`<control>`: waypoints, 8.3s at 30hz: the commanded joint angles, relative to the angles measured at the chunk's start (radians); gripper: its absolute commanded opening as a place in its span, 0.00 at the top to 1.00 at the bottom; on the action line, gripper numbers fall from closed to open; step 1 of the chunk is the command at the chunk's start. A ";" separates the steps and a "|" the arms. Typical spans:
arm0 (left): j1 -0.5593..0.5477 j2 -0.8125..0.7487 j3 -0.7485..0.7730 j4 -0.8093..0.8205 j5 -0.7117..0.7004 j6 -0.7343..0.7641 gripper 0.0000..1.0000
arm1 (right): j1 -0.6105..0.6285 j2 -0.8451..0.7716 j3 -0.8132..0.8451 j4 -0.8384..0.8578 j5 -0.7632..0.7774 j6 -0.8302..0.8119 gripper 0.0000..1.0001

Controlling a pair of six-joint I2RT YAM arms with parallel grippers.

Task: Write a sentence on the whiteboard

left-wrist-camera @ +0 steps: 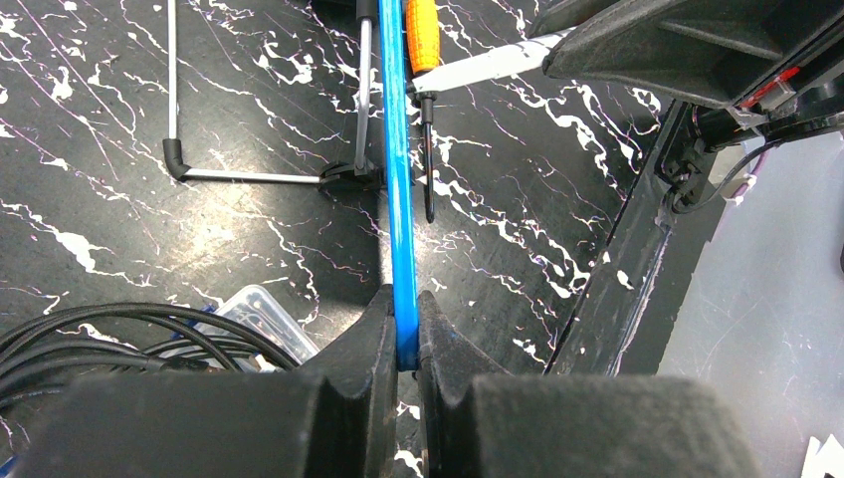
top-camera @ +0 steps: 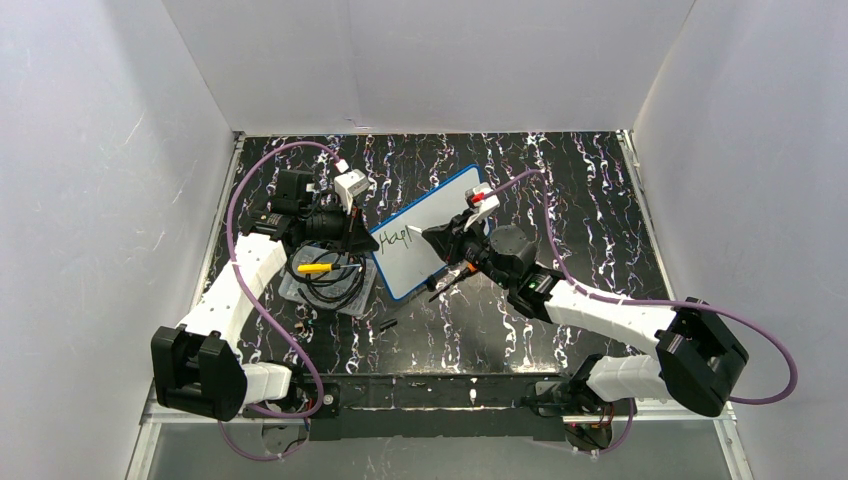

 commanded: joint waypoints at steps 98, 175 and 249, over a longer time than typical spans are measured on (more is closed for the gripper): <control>0.000 -0.035 0.027 -0.019 0.114 -0.030 1.00 | 0.020 -0.007 -0.081 0.027 0.154 0.012 0.99; 0.002 -0.043 0.021 -0.011 0.099 -0.040 1.00 | 0.020 -0.050 -0.050 0.064 0.177 -0.026 0.99; 0.002 -0.056 0.013 -0.004 0.108 -0.041 1.00 | 0.020 0.009 -0.092 0.014 0.207 0.008 0.99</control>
